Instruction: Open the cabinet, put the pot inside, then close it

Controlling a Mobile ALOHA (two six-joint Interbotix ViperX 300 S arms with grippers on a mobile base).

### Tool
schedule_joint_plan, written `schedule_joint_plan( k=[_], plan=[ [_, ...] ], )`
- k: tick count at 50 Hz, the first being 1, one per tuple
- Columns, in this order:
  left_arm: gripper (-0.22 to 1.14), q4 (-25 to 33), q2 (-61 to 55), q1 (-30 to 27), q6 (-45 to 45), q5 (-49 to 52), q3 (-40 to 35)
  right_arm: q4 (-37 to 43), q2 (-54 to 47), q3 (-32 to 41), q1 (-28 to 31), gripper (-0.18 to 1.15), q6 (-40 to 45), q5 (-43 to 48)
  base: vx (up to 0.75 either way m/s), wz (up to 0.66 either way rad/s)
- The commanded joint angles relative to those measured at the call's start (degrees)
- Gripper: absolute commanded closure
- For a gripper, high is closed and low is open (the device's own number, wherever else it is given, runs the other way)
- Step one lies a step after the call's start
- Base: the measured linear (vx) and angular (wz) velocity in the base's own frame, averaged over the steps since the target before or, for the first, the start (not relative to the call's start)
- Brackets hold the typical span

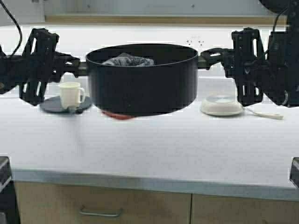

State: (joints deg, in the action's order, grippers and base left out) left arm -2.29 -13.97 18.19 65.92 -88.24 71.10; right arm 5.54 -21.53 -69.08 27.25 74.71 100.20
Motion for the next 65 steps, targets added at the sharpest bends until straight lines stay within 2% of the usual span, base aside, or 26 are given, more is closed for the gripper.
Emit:
schedule_joint_plan(
  k=[1,21,32,45,57,65],
  plan=[
    [0.89,-1.41,7.91,3.43,-3.34,4.75,-0.62,-0.35,5.19,-1.32,3.60,0.90,-1.32,0.44,-0.02,0.00],
    [0.89,-1.49,21.62,6.59,-3.69,22.94,-7.03,0.53,20.30,-3.34,3.78,0.90,-0.88,-7.65,-0.01,-0.01],
    [0.89,-1.49,26.19,7.82,-3.78,31.73,-12.13,1.49,30.94,-2.37,4.22,0.90,-1.93,-19.25,0.00,-0.01],
    [0.89,-1.67,30.94,7.91,-3.87,43.42,-19.25,1.41,40.96,3.87,4.31,0.90,-4.75,-36.65,0.02,-0.04],
    [0.89,-1.93,33.22,7.91,-4.22,53.09,-25.40,2.64,48.52,12.57,3.96,0.90,-9.76,-53.70,0.05,-0.08],
    [0.89,-1.76,32.78,7.91,-4.22,55.46,-29.00,4.66,49.22,16.96,2.90,0.90,-11.34,-59.41,0.06,-0.08]
  ],
)
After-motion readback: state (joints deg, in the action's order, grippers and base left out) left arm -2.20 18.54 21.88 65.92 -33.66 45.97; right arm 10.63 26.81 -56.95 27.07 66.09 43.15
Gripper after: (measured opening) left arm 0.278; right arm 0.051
